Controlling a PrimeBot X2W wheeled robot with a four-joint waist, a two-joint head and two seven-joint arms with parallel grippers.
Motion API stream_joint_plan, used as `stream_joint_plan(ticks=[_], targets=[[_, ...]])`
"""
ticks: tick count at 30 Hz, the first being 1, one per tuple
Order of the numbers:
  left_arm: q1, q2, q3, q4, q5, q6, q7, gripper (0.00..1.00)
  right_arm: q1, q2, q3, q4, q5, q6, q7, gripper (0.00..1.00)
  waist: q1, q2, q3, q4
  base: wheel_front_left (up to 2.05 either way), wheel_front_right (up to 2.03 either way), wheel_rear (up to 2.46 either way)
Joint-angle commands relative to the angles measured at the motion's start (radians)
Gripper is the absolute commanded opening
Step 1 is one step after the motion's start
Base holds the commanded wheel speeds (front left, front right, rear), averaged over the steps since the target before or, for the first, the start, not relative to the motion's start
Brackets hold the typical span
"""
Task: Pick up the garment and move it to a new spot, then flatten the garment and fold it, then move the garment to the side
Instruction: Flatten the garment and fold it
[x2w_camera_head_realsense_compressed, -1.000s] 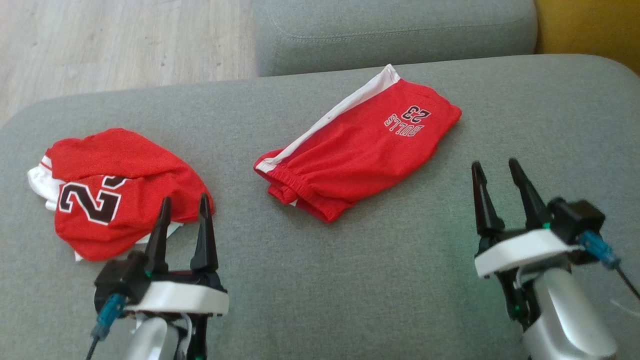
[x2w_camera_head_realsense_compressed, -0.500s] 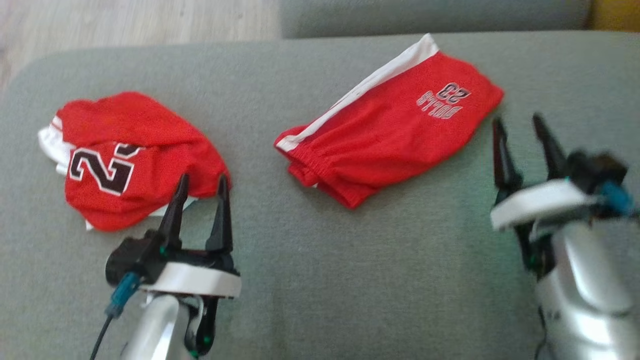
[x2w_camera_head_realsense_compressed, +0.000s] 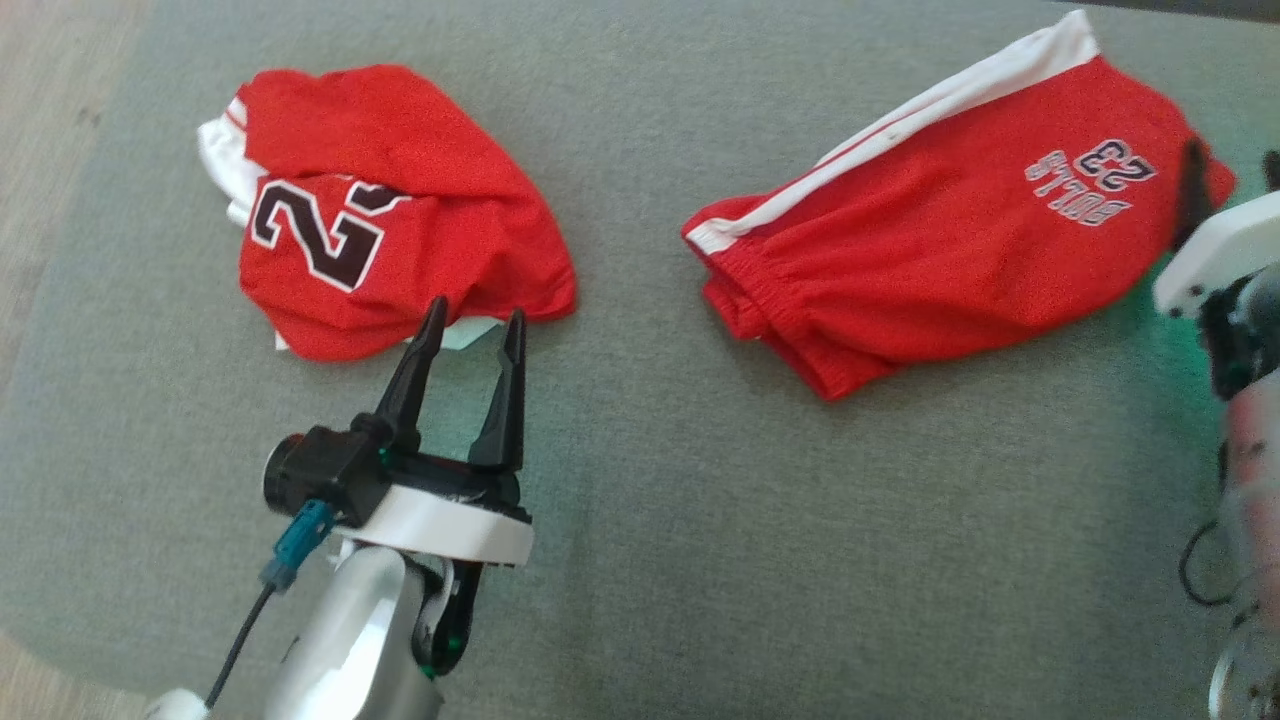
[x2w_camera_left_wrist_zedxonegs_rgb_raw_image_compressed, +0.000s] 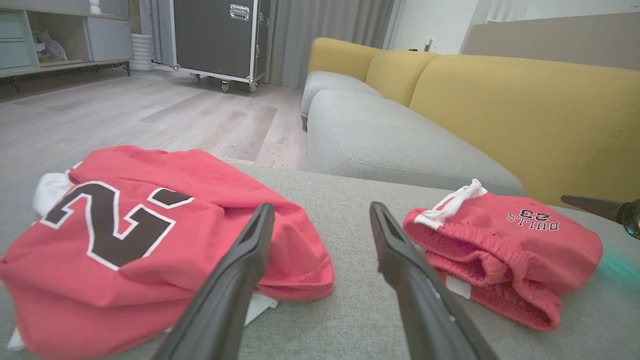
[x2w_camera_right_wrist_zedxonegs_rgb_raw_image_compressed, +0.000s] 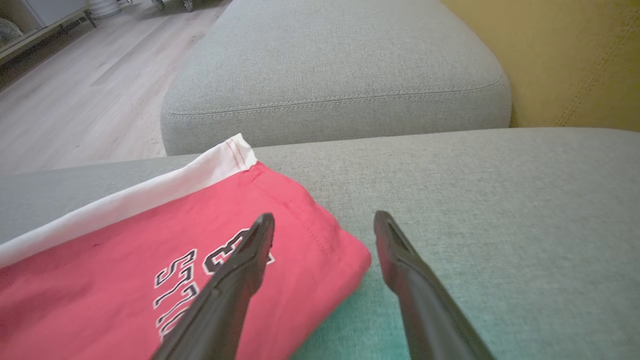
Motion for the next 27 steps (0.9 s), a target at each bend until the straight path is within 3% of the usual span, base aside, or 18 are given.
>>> stream_joint_plan(ticks=[1, 9, 17, 18, 19, 20, 27], targets=[[-0.042, 0.004, 0.019, -0.028, 0.001, -0.004, -0.006, 1.00, -0.058, -0.010, -0.008, -0.002, -0.017, -0.001, 0.007, 1.00, -0.0001, 0.0000, 0.026, 0.026, 0.00, 0.00, 0.00], [-0.076, 0.003, -0.013, -0.035, -0.028, -0.007, -0.006, 1.00, -0.145, -0.055, -0.099, 0.137, -0.138, -0.001, 0.045, 1.00, -0.0001, 0.0000, 0.068, 0.063, 0.00, 0.00, 0.00], [-0.087, 0.003, -0.016, -0.034, -0.038, -0.001, -0.006, 1.00, -0.179, -0.046, -0.097, 0.220, -0.191, -0.001, 0.050, 1.00, -0.0001, 0.0000, 0.078, 0.068, 0.00, 0.00, 0.00], [-0.087, 0.003, -0.014, -0.033, -0.038, 0.000, -0.006, 1.00, -0.182, -0.042, -0.092, 0.231, -0.191, -0.001, 0.047, 0.94, -0.0001, 0.0000, 0.076, 0.066, 0.00, 0.00, 0.00], [-0.088, 0.003, -0.012, -0.032, -0.037, 0.001, -0.006, 1.00, -0.185, -0.040, -0.087, 0.242, -0.191, -0.001, 0.042, 0.42, -0.0001, 0.0000, 0.075, 0.064, 0.00, 0.00, 0.00], [-0.088, 0.003, -0.010, -0.031, -0.037, 0.001, -0.006, 1.00, -0.187, -0.037, -0.078, 0.253, -0.192, -0.001, 0.035, 0.00, -0.0001, 0.0000, 0.073, 0.061, 0.00, 0.00, 0.00], [-0.080, 0.003, 0.009, -0.028, -0.031, 0.005, -0.006, 1.00, -0.198, -0.028, -0.028, 0.300, -0.168, -0.001, -0.040, 0.00, -0.0001, 0.0000, 0.040, 0.026, 0.00, 0.00, 0.00]])
